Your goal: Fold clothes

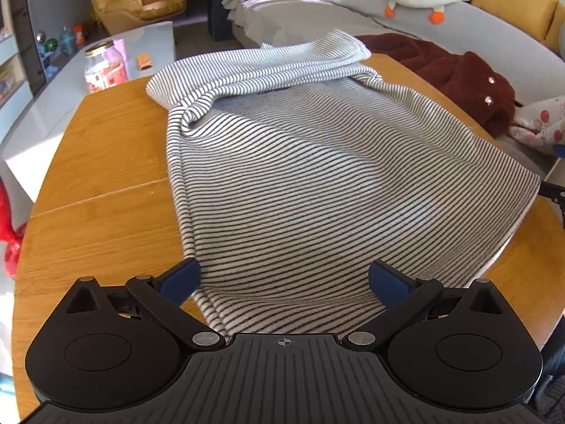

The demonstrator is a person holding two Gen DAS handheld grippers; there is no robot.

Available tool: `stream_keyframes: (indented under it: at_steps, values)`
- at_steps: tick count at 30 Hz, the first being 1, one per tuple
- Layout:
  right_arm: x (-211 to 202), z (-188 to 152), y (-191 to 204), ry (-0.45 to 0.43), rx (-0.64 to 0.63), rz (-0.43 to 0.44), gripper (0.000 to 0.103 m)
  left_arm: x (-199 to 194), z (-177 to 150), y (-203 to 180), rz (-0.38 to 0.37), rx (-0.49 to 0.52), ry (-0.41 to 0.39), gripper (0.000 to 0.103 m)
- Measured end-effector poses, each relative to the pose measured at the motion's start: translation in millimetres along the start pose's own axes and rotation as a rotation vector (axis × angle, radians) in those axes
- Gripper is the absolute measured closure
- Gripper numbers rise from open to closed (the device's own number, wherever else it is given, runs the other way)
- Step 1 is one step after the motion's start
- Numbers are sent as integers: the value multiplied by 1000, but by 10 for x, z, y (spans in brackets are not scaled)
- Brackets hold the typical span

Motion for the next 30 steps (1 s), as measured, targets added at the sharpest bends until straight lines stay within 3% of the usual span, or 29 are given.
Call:
stream_keyframes:
  at_steps: [4, 8, 12, 14, 15, 16, 20, 23, 26, 28, 30]
  values:
    - [-255, 262, 28, -69, 90, 221, 18, -5, -16, 263, -13, -104, 25, 0]
    - [-250, 861, 118, -196, 204, 341, 18, -106, 195, 327, -62, -143, -32, 0]
    - [68, 1510, 250, -295, 341, 422, 18, -129, 663, 217, -99, -127, -131, 0]
    - [322, 1814, 320, -305, 373, 464, 32, -117, 924, 152, -119, -119, -183, 0]
    - [453, 1959, 351, -306, 391, 485, 49, -81, 1049, 129, -117, -108, -208, 0]
    - [596, 2083, 372, -294, 412, 504, 57, -40, 1172, 107, -113, -95, -232, 0]
    - [1226, 2465, 387, -260, 496, 517, 59, 265, 1543, 136, -62, -87, -274, 0]
    - [1727, 2461, 425, -182, 510, 489, 59, 584, 1680, 211, -46, -119, -255, 0]
    - [2076, 2188, 520, -92, 473, 464, 62, 905, 1636, 316, -36, -147, -180, 0]
    - [2120, 2106, 561, -83, 426, 456, 64, 1072, 1566, 367, -33, -161, -131, 0]
    - [2079, 2089, 589, -94, 373, 454, 63, 1096, 1512, 383, -31, -135, -137, 0]
Point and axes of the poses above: each gripper's, at about its wrist camera, not at the fingertips, and x roughly the way its jaws point, y to its left, z to its top, the point moved 10 cm from there along x, roughly the way its jaws point, and after that the axes turned 2 degrees about x, right-handed, at the moved point
